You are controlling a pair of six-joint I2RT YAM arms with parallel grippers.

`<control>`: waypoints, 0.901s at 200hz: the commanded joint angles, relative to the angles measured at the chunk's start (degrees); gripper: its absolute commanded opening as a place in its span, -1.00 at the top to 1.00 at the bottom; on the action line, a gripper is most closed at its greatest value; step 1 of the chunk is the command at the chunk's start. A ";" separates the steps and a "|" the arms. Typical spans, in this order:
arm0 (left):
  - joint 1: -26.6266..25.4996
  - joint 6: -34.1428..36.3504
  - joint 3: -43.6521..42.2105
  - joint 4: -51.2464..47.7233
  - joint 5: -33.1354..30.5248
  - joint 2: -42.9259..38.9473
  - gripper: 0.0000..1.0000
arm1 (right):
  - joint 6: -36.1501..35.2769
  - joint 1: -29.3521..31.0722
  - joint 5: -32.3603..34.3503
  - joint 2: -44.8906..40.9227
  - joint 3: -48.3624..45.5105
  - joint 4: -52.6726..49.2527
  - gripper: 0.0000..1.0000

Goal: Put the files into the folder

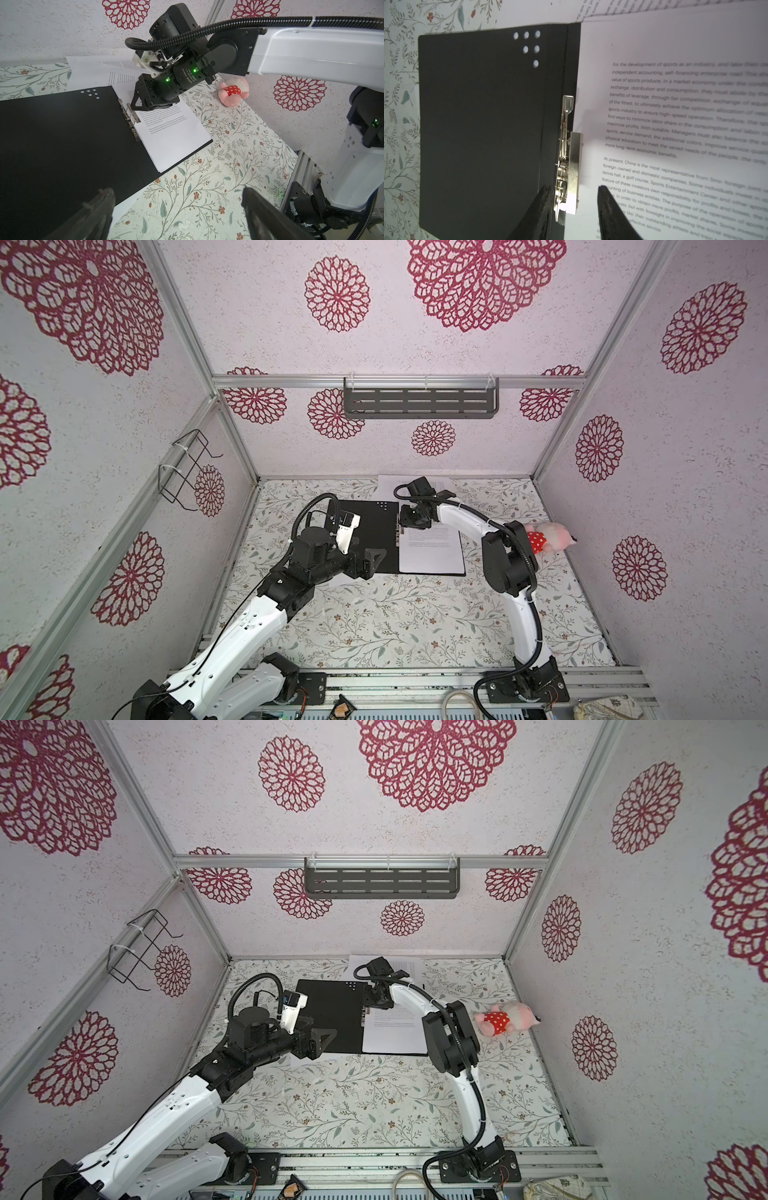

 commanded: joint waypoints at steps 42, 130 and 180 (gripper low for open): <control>-0.19 0.40 1.30 0.32 0.89 -0.50 -0.97 | 1.35 0.31 -1.99 1.70 1.99 -0.24 0.32; -0.17 0.33 1.37 0.33 0.89 -0.15 -0.97 | 1.27 0.32 -2.44 2.66 2.21 -0.33 0.55; -0.20 0.25 1.39 0.27 0.83 -0.08 -0.97 | 1.25 0.25 -3.03 1.91 2.21 -0.24 0.73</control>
